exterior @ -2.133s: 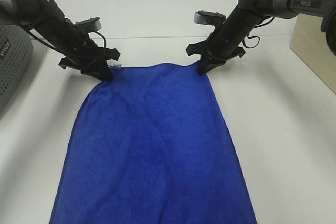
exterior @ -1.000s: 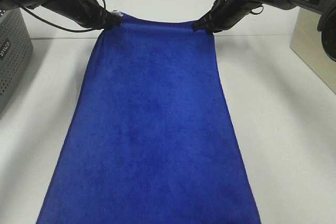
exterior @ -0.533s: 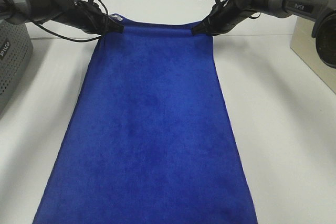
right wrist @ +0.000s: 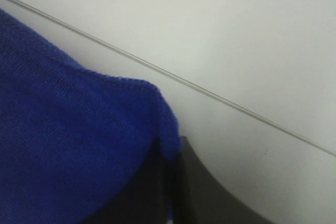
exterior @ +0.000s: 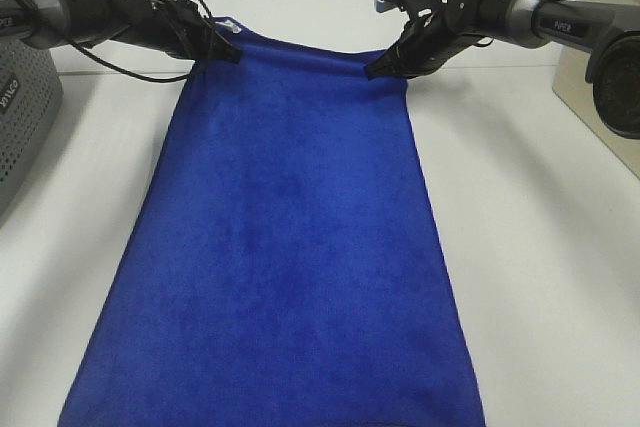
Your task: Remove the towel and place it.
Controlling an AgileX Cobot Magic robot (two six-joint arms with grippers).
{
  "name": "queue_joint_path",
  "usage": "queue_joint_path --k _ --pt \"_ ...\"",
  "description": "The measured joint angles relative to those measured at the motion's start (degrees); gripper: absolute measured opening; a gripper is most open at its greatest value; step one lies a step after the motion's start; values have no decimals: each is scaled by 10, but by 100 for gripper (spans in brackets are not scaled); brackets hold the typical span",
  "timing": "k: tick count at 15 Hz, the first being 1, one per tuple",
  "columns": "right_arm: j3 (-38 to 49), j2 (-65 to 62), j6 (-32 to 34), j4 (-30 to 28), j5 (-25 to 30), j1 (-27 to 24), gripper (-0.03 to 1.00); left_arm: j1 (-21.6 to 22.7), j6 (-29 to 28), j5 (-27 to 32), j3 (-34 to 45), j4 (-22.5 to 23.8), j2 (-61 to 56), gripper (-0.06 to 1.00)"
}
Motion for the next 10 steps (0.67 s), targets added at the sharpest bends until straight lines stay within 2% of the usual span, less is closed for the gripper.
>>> queue_joint_path --k 3,7,8,9,10 --pt "0 3 1 0 0 0 2 0 1 -5 -1 -3 10 3" --pt "0 7 5 0 -1 0 3 0 2 -12 -1 -9 29 17" --pt "0 7 7 0 -7 0 8 0 2 -24 -1 -10 33 23" --pt "0 7 11 0 -8 0 18 0 2 -33 -1 -10 33 33" --pt "0 7 11 0 -8 0 32 0 2 -45 -1 -10 34 37"
